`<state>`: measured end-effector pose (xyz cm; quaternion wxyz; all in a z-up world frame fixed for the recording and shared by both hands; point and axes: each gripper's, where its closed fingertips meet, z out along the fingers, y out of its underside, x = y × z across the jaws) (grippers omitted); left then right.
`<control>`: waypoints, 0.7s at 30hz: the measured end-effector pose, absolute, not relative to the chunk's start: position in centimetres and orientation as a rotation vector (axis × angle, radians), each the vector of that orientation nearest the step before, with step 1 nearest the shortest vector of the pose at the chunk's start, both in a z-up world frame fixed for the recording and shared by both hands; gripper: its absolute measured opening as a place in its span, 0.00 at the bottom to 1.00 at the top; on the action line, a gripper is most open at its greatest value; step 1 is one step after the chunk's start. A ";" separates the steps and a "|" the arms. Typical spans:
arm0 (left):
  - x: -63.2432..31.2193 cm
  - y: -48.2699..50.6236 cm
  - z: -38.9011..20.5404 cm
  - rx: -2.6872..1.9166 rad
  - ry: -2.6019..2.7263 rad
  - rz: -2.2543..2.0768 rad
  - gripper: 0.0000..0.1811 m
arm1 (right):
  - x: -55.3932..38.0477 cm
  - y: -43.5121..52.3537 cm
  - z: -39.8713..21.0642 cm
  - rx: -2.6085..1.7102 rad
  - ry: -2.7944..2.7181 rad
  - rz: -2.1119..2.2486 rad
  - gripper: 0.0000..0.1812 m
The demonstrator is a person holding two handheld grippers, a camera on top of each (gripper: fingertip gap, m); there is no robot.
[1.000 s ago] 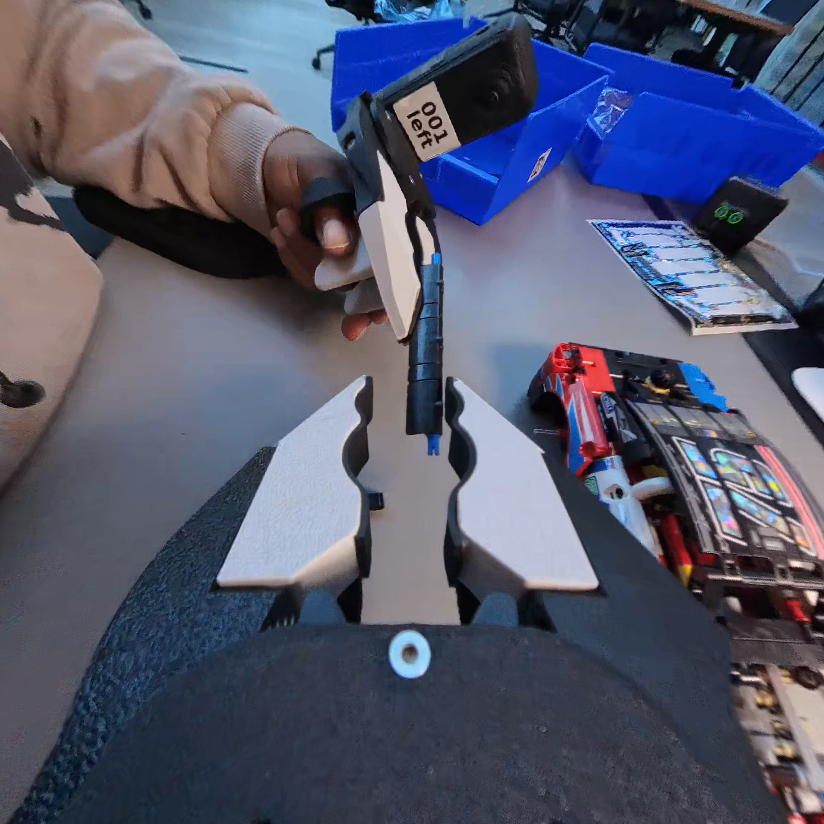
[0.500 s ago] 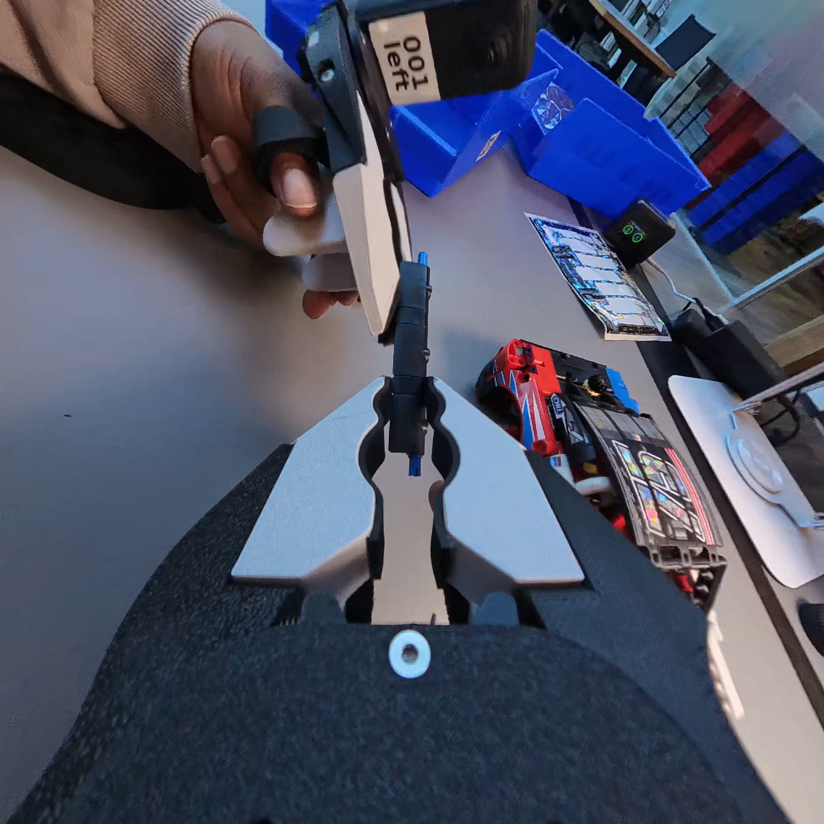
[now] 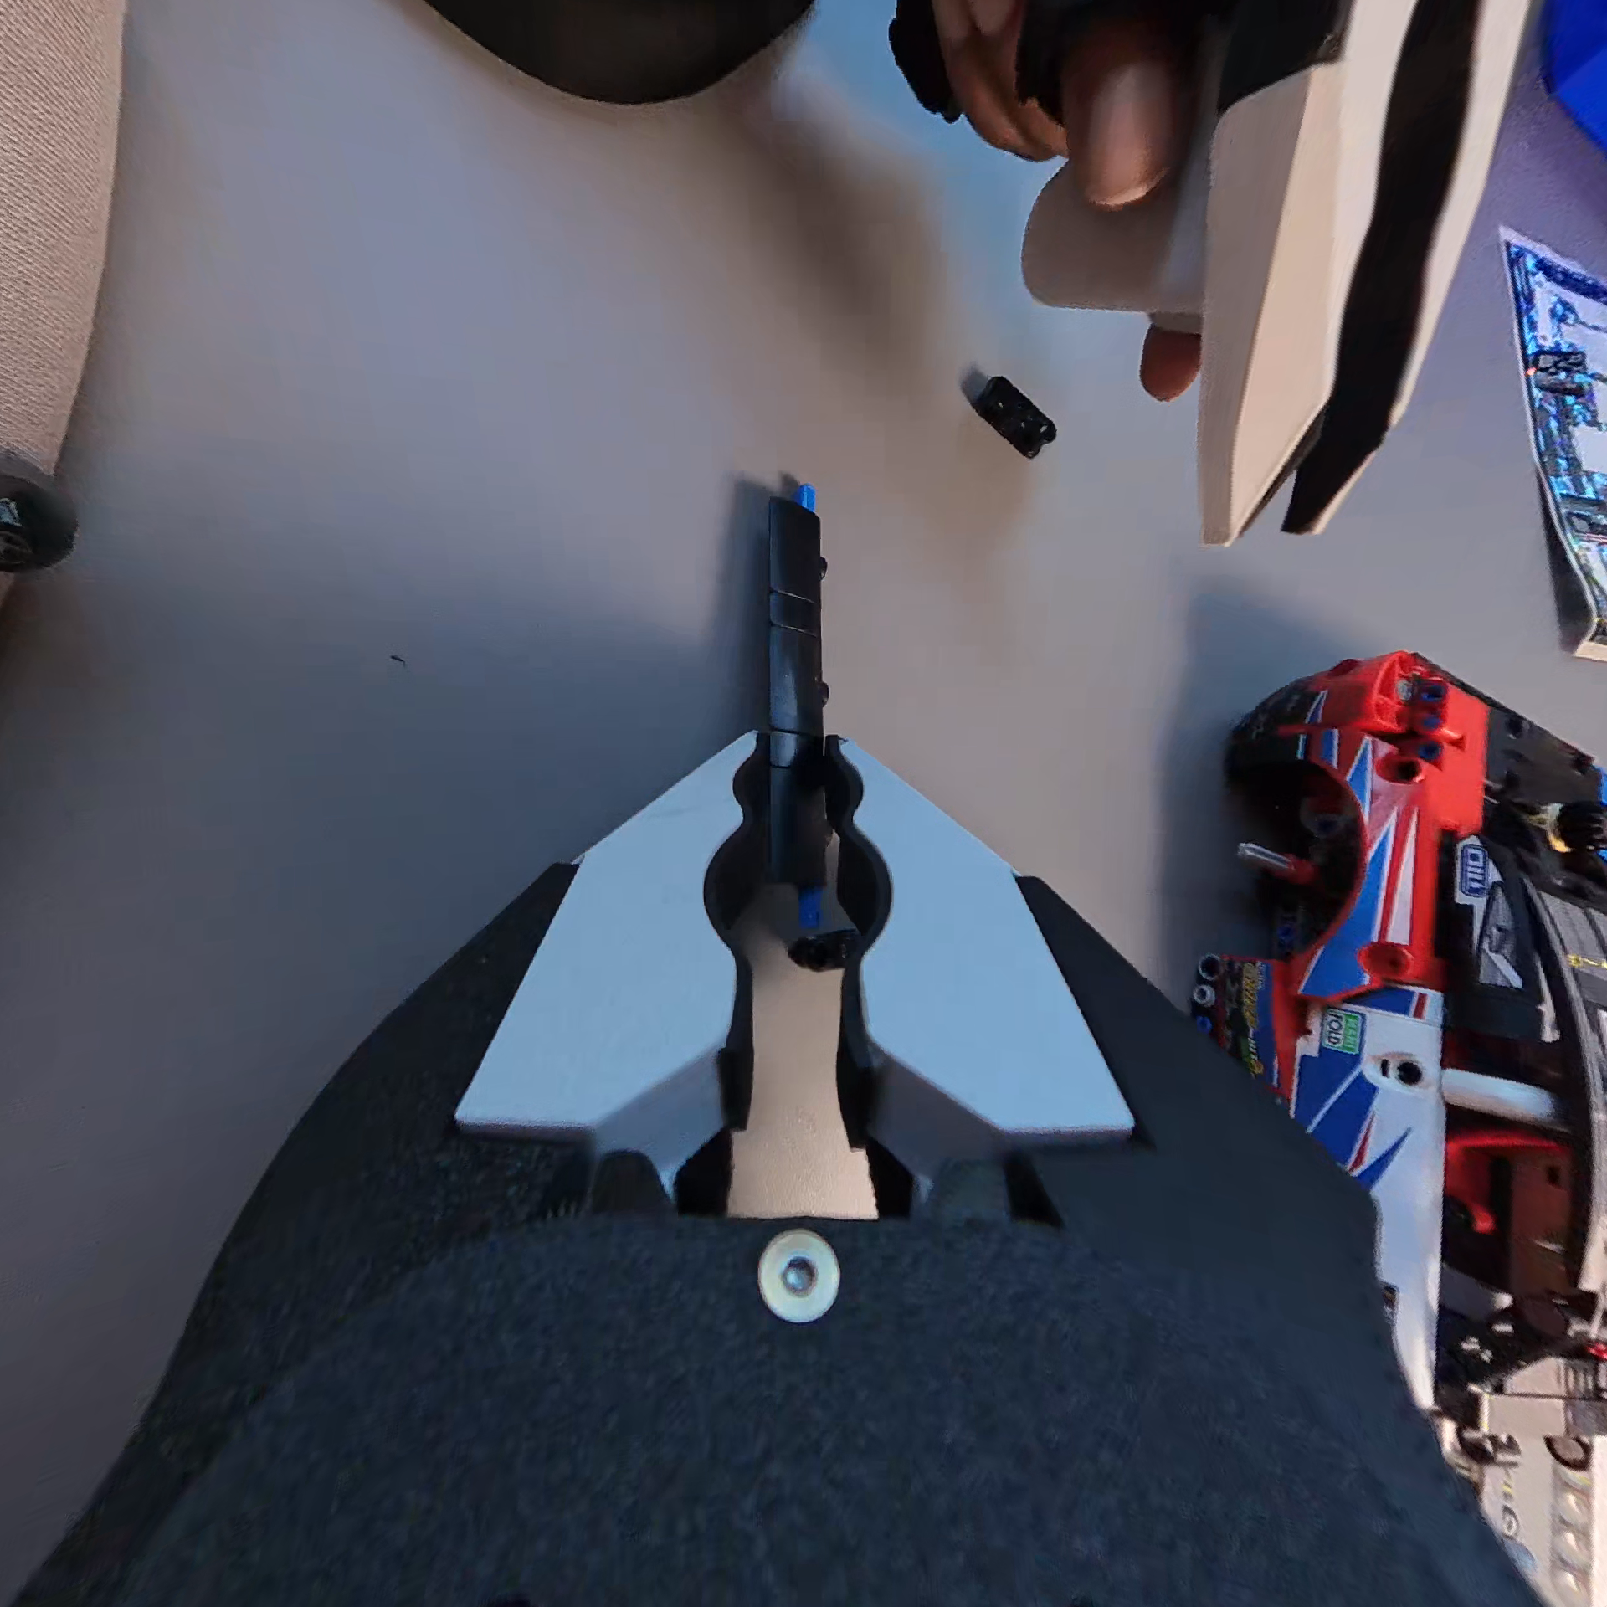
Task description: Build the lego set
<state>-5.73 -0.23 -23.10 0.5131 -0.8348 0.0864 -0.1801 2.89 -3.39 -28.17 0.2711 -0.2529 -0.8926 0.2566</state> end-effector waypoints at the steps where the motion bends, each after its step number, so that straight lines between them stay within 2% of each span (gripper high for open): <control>1: -5.8 -0.2 -23.3 -2.014 0.208 -0.432 0.18 | 2.9 -3.4 -28.2 -0.686 -2.401 0.698 0.05; 11: -7.4 -0.3 -23.0 -2.010 0.165 -0.381 0.18 | 3.1 -3.1 -26.3 -0.737 -2.362 0.874 0.17; 16: -9.4 -1.5 -24.1 -2.112 0.235 -0.276 0.17 | 3.2 0.0 -23.0 -0.889 -2.226 1.085 0.17; 21: -10.1 -3.1 -25.6 -2.196 0.331 -0.239 0.17 | 3.6 0.3 -24.4 -0.904 -2.289 1.053 0.17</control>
